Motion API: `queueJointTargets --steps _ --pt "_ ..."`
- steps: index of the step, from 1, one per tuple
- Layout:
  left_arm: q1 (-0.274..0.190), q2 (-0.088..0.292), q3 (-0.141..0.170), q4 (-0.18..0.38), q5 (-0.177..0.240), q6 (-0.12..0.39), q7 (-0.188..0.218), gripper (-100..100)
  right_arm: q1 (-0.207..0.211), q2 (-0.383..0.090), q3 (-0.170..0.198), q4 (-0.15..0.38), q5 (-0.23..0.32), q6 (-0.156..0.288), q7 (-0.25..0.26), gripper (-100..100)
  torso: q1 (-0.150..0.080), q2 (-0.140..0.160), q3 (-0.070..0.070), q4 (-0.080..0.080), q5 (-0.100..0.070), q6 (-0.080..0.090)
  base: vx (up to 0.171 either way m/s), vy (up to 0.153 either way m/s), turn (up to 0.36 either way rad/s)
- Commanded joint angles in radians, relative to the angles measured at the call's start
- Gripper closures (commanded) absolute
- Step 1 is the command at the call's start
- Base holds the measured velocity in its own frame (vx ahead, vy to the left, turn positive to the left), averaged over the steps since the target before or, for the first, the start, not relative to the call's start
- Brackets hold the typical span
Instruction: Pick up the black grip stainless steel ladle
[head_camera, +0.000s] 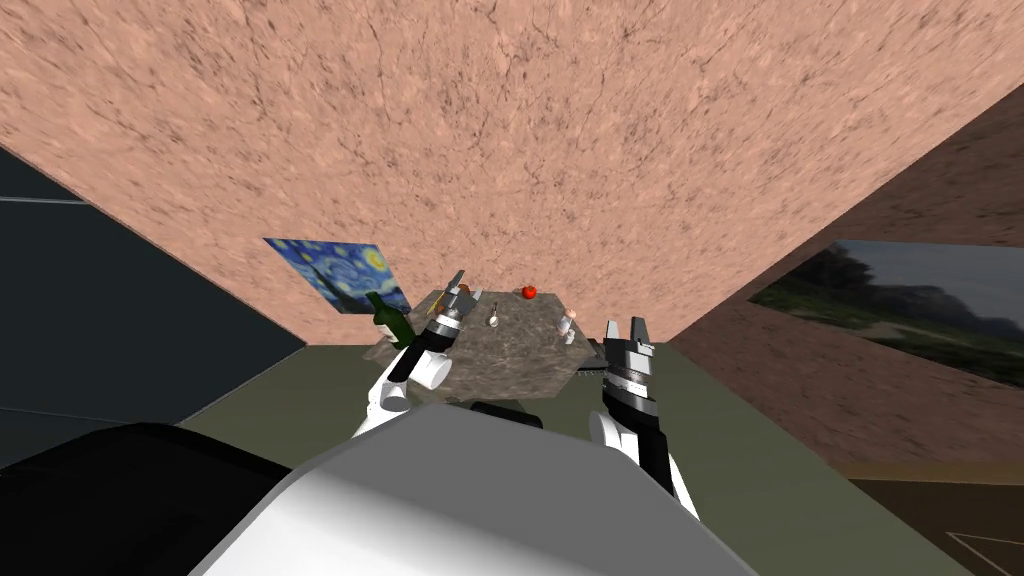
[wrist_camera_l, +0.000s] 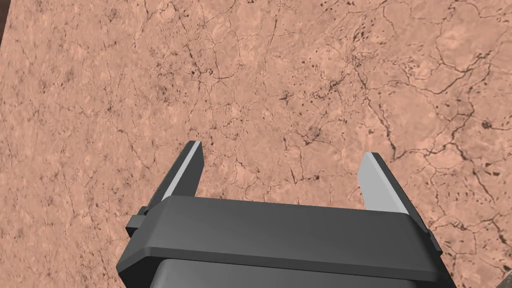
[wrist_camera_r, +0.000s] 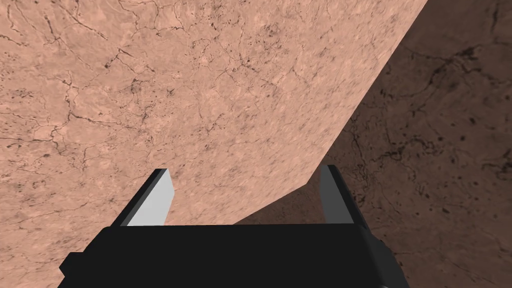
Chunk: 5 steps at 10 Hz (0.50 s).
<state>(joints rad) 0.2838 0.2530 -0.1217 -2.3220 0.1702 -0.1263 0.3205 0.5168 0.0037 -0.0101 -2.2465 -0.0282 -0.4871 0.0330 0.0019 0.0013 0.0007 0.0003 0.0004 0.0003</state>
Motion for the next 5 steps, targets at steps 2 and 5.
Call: queueJointTargets --steps 2,5 --pt "-0.055 0.063 -0.008 0.025 0.042 0.071 0.071 -100 0.0 0.0 0.0 0.0 0.0 0.0 0.0 0 0.0 0.0 0.0 0.0 0.0 -0.001 -0.033 0.02 -0.169" --pt "-0.094 0.107 -0.014 0.044 0.072 0.146 0.129 -100 0.0 0.0 0.0 0.0 0.0 0.0 0.0 0 -0.001 0.0 0.0 0.0 0.0 0.0 -0.037 0.013 -0.174"
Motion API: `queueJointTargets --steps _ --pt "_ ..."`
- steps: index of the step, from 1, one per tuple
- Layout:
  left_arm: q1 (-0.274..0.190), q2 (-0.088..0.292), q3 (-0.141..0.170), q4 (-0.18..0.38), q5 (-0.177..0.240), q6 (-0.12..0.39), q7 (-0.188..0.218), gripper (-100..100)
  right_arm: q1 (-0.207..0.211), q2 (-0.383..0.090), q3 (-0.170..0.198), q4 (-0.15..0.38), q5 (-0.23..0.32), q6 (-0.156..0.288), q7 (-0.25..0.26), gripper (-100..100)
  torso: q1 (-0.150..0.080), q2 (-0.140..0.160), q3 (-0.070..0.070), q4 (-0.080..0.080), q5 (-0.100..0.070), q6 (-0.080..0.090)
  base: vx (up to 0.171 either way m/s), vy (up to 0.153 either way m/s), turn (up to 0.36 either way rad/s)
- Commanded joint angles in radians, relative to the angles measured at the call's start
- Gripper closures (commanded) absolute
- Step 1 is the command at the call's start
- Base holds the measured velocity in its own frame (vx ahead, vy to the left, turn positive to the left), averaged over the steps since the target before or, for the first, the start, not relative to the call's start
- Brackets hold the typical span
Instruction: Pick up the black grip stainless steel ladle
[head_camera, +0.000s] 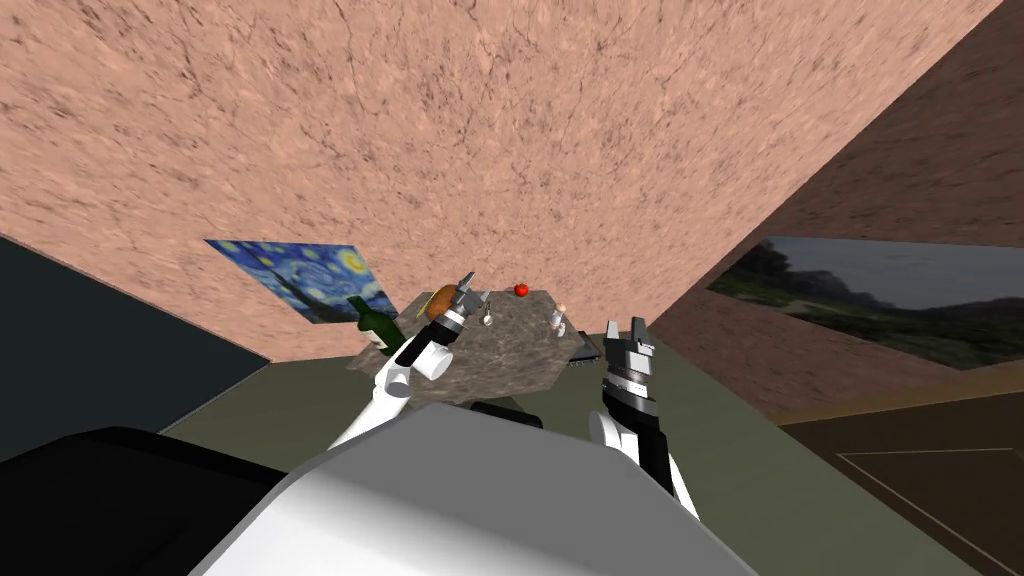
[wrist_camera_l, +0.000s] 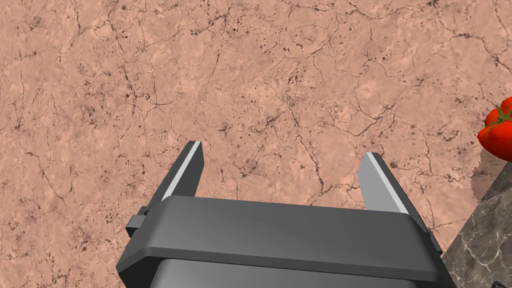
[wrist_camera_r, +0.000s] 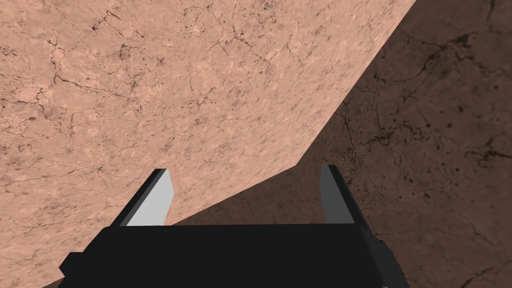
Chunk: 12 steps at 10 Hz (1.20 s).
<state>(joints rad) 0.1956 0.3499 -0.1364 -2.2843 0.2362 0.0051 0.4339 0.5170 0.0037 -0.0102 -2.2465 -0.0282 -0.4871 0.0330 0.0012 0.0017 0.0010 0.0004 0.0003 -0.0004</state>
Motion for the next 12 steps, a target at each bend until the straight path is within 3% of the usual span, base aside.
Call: queueJointTargets --steps 1,2,3,4,5,6,8,9,10,11,12 --pt "-0.044 0.05 -0.005 0.029 0.038 0.05 0.05 -100 0.0 0.0 0.0 0.0 0.0 0.0 0.0 0 0.0 0.0 0.0 0.0 0.0 0.0 -0.036 0.009 -0.252" --pt "-0.044 0.056 -0.005 0.029 0.038 0.073 0.07 -100 0.0 0.0 0.0 0.0 0.0 0.0 0.0 0 0.0 0.0 0.0 0.0 0.0 0.001 -0.028 0.013 -0.115" --pt "-0.081 0.099 -0.01 0.053 0.073 0.097 0.102 -100 0.0 0.0 0.0 0.0 0.0 0.0 0.0 0 0.0 -0.001 0.0 0.0 0.0 0.0 -0.036 0.007 -0.228" --pt "-0.081 0.103 -0.01 0.053 0.073 0.123 0.128 -100 0.0 0.0 0.0 0.0 0.0 0.0 0.0 0 0.0 0.0 0.0 0.0 0.0 0.001 -0.034 0.01 -0.139" --pt "-0.081 0.103 -0.01 0.053 0.073 0.134 0.128 -100 0.0 0.0 0.0 0.0 0.0 0.0 0.0 0 0.0 0.0 0.0 0.0 0.0 0.0 -0.014 0.006 -0.005" --pt "-0.116 0.149 -0.016 0.08 0.111 0.171 0.171 -100 0.0 0.0 0.0 0.0 0.0 0.0 0.0 0 0.0 -0.001 -0.001 0.0 0.0 0.0 -0.019 0.001 -0.305" --pt "-0.116 0.152 -0.016 0.08 0.111 0.197 0.189 -100 0.0 0.0 0.0 0.0 0.0 0.0 0.0 0 0.0 -0.001 -0.001 0.0 0.0 0.0 -0.02 0.007 -0.054" --pt "-0.147 0.199 -0.021 0.11 0.151 0.237 0.234 -100 0.0 0.0 0.0 0.0 0.0 0.0 0.0 0 0.0 -0.001 -0.001 0.0 0.0 -0.001 -0.023 -0.002 -0.235" --pt "-0.147 0.202 -0.021 0.11 0.151 0.26 0.253 -100 0.0 0.0 0.0 0.0 0.0 0.0 0.0 0 -0.001 -0.001 -0.001 0.0 0.0 0.001 -0.025 0.006 -0.171" --pt "-0.176 0.235 -0.027 0.142 0.19 0.297 0.283 -100 0.0 0.0 0.0 0.0 0.0 0.0 0.0 0 0.0 -0.001 -0.001 0.0 0.0 0.0 -0.033 0.001 -0.375" --pt "-0.176 0.254 -0.027 0.142 0.193 0.325 0.31 -100 0.0 0.0 0.0 0.0 0.0 0.0 0.0 0 -0.001 -0.001 -0.001 0.0 0.0 0.001 -0.03 0.007 -0.141"
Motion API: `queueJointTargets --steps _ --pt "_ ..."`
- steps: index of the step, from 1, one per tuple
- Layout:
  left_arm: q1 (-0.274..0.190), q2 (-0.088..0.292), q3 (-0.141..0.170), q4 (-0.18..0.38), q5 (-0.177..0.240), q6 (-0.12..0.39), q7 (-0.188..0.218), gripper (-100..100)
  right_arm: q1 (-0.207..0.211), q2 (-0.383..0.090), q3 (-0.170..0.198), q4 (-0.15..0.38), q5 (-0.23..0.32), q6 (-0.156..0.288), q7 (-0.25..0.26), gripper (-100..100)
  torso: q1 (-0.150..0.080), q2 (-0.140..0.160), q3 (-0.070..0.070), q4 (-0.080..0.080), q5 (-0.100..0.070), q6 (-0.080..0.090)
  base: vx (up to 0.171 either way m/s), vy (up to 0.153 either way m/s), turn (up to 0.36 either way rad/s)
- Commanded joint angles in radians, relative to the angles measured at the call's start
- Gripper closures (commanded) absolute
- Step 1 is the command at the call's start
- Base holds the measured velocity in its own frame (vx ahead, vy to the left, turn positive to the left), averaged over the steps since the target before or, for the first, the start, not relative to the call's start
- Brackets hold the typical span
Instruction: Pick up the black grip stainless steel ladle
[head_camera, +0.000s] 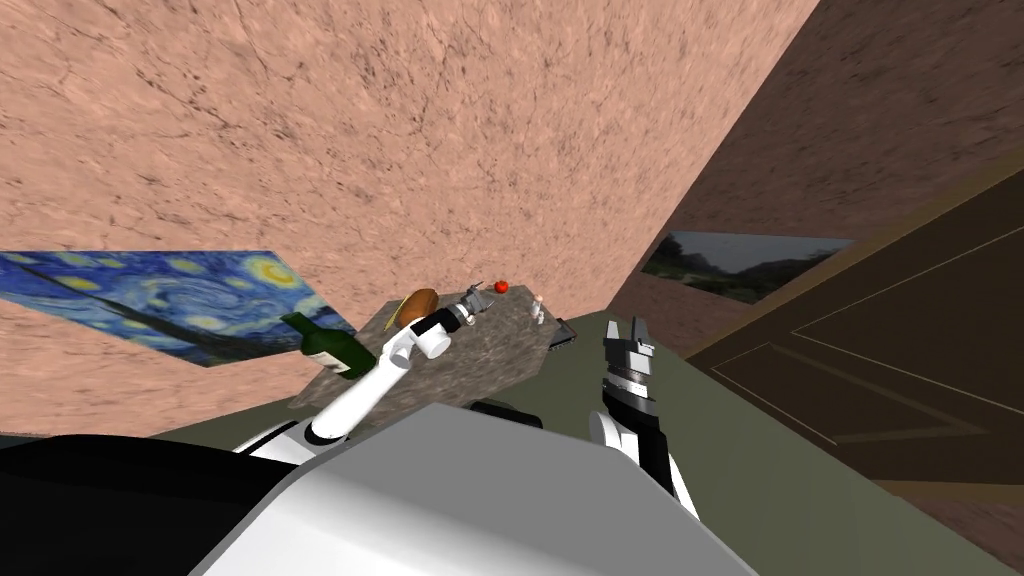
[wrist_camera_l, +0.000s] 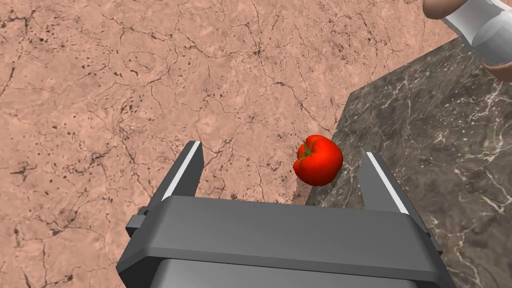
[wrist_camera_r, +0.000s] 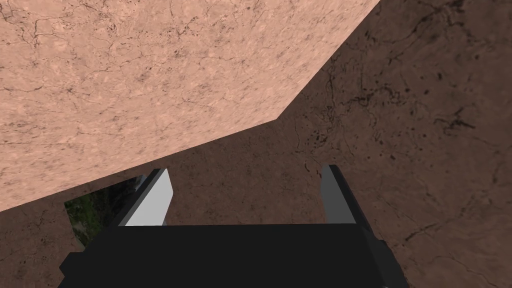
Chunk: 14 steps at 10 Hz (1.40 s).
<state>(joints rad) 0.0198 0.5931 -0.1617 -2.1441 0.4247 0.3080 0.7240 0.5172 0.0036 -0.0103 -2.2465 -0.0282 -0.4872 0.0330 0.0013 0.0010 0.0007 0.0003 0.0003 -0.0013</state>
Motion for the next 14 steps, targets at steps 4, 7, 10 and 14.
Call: queueJointTargets --steps 4,7,10,14 --pt "-0.045 0.107 -0.014 0.072 0.096 0.115 0.124 -100 0.0 0.0 0.0 0.0 0.0 0.0 0.0 0 0.0 -0.001 0.0 0.0 0.0 0.0 -0.019 -0.002 -0.168" --pt "-0.06 0.158 -0.019 0.111 0.141 0.192 0.205 -100 0.0 0.0 0.0 0.0 0.0 0.0 0.0 0 0.0 -0.001 0.0 0.0 0.0 0.0 -0.015 0.0 -0.138" --pt "-0.071 0.21 -0.023 0.154 0.19 0.266 0.282 -100 0.0 0.0 0.0 0.0 0.0 0.0 0.0 0 0.0 -0.001 -0.001 0.0 0.0 0.0 -0.012 -0.001 -0.145" --pt "-0.077 0.267 -0.026 0.198 0.245 0.344 0.389 -100 0.0 0.0 0.0 0.0 0.0 0.0 0.0 0 -0.001 -0.002 -0.001 0.0 0.0 0.001 -0.009 0.001 -0.148"
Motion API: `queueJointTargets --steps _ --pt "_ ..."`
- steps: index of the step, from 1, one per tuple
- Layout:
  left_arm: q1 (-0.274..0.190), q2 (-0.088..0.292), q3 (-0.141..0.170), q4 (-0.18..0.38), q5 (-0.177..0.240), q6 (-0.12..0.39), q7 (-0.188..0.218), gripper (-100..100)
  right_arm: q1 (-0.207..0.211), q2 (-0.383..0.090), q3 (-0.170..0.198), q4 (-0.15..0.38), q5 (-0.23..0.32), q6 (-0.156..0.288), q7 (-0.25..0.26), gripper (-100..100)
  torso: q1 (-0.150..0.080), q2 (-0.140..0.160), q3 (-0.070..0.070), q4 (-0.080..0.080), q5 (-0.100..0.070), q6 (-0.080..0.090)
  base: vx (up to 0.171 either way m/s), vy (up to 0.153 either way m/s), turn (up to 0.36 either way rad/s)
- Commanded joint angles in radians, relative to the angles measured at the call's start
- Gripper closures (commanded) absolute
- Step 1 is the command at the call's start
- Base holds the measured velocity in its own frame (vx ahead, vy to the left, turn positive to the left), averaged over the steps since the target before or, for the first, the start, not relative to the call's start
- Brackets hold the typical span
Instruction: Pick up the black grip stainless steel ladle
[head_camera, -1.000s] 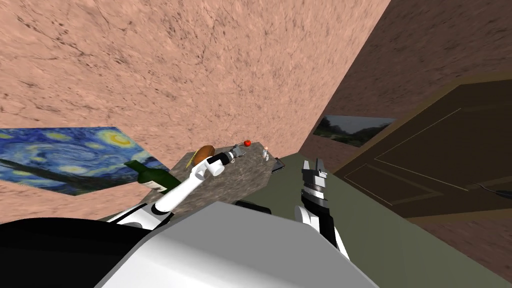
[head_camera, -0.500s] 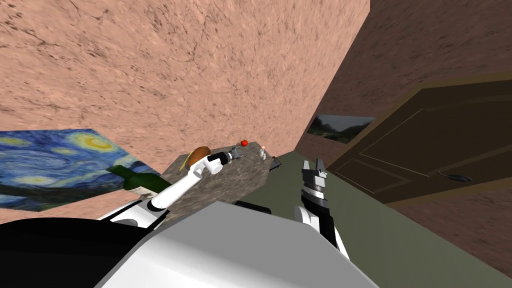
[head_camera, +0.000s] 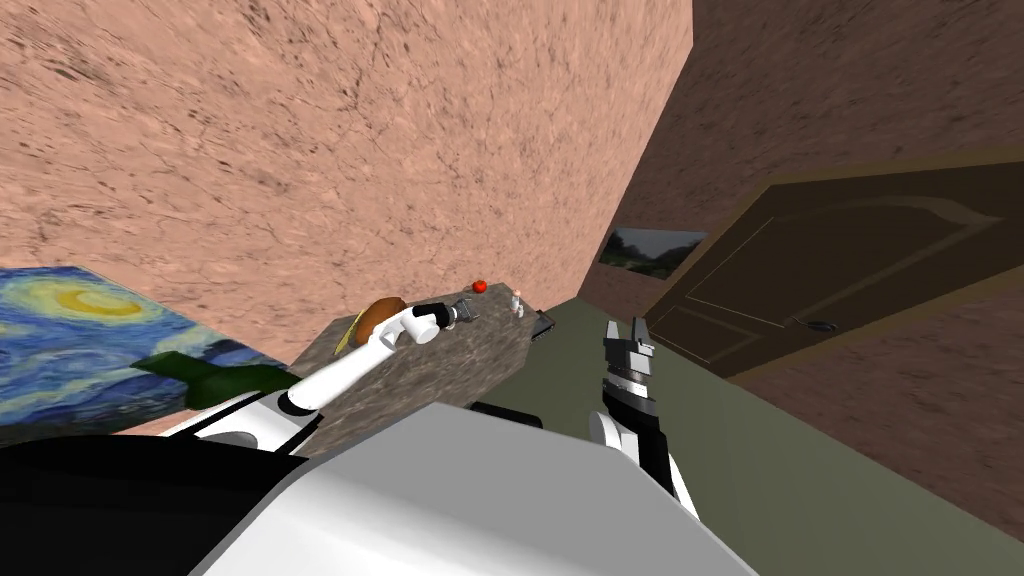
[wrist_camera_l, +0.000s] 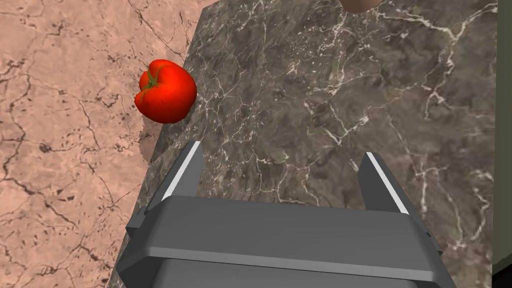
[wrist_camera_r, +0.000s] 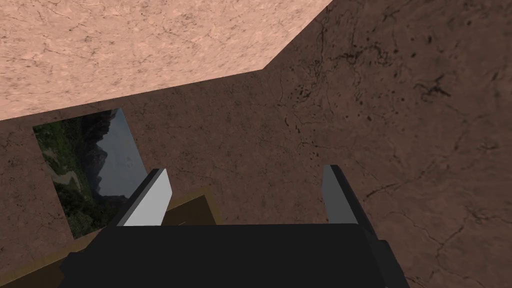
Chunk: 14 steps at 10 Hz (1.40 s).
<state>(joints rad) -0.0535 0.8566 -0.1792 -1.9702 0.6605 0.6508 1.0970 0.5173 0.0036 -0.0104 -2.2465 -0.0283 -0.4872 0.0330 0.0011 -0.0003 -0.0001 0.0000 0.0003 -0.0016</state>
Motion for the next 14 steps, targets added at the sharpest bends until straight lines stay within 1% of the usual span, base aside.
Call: queueJointTargets --steps 1,2,3,4,5,6,7,8,9,10,11,12,13,14 --pt "-0.006 0.05 -0.011 0.05 0.05 0.05 0.05 -100 0.0 0.0 0.0 0.0 0.0 0.0 0.0 0 0.0 0.0 0.0 0.0 0.0 0.0 -0.005 -0.006 -0.291" --pt "-0.006 0.054 -0.011 0.071 0.054 0.062 0.084 -100 0.0 0.0 0.0 0.0 0.0 0.0 0.0 0 -0.001 0.0 0.0 0.0 0.0 0.001 -0.004 -0.002 -0.164" --pt "-0.006 0.054 -0.011 0.071 0.06 0.062 0.096 -100 0.0 0.0 0.0 0.0 0.0 0.0 0.0 0 0.0 0.0 0.0 0.0 0.0 0.0 -0.001 0.0 0.039" --pt "-0.004 0.094 -0.011 0.113 0.095 0.111 0.136 -100 0.0 0.0 0.0 0.0 0.0 0.0 0.0 0 0.0 0.0 0.0 0.0 0.0 0.0 0.005 -0.011 -0.213" --pt "-0.004 0.103 -0.011 0.119 0.111 0.12 0.156 -100 0.0 0.0 0.0 0.0 0.0 0.0 0.0 0 0.0 -0.001 0.0 0.0 0.0 0.001 0.004 -0.004 -0.174" --pt "-0.004 0.103 -0.011 0.119 0.111 0.12 0.171 -100 0.0 0.0 0.0 0.0 0.0 0.0 0.0 0 0.0 -0.001 0.0 0.0 0.0 0.0 0.003 0.0 -0.019" --pt "0.001 0.151 -0.01 0.168 0.161 0.16 0.203 -100 0.0 0.0 0.0 0.0 0.0 0.0 0.0 0 0.0 -0.001 0.0 0.0 0.0 0.0 0.013 -0.014 -0.265" --pt "0.001 0.152 -0.01 0.168 0.163 0.175 0.228 -100 0.0 0.0 0.0 0.0 0.0 0.0 0.0 0 -0.001 -0.001 -0.001 0.0 0.0 0.001 0.012 -0.006 -0.153" --pt "0.001 0.152 -0.01 0.168 0.163 0.175 0.245 -100 0.0 0.0 0.0 0.0 0.0 0.0 0.0 0 -0.001 -0.001 -0.001 0.0 0.0 0.0 0.005 -0.001 0.02" --pt "0.009 0.199 -0.007 0.218 0.213 0.221 0.278 -100 0.0 0.0 0.0 0.0 0.0 0.0 0.0 0 0.0 -0.001 0.0 0.0 0.0 0.0 0.014 -0.016 -0.229" --pt "0.009 0.199 -0.007 0.218 0.213 0.227 0.307 -100 0.0 0.0 0.0 0.0 0.0 0.0 0.0 0 -0.001 -0.001 -0.001 0.0 0.0 0.001 0.014 -0.007 -0.165" --pt "0.009 0.199 -0.007 0.218 0.213 0.227 0.318 -100 0.0 0.0 0.0 0.0 0.0 0.0 0.0 0 -0.001 -0.001 -0.001 0.0 0.0 0.0 0.006 0.002 0.0" --pt "0.02 0.246 -0.002 0.26 0.262 0.275 0.359 -100 0.0 0.0 0.0 0.0 0.0 0.0 0.0 0 0.0 -0.001 -0.001 0.0 0.0 0.0 0.019 -0.009 -0.252" --pt "0.02 0.246 -0.002 0.269 0.262 0.275 0.379 -100 0.0 0.0 0.0 0.0 0.0 0.0 0.0 0 0.0 -0.001 -0.001 0.0 0.0 0.001 0.019 -0.001 -0.137"
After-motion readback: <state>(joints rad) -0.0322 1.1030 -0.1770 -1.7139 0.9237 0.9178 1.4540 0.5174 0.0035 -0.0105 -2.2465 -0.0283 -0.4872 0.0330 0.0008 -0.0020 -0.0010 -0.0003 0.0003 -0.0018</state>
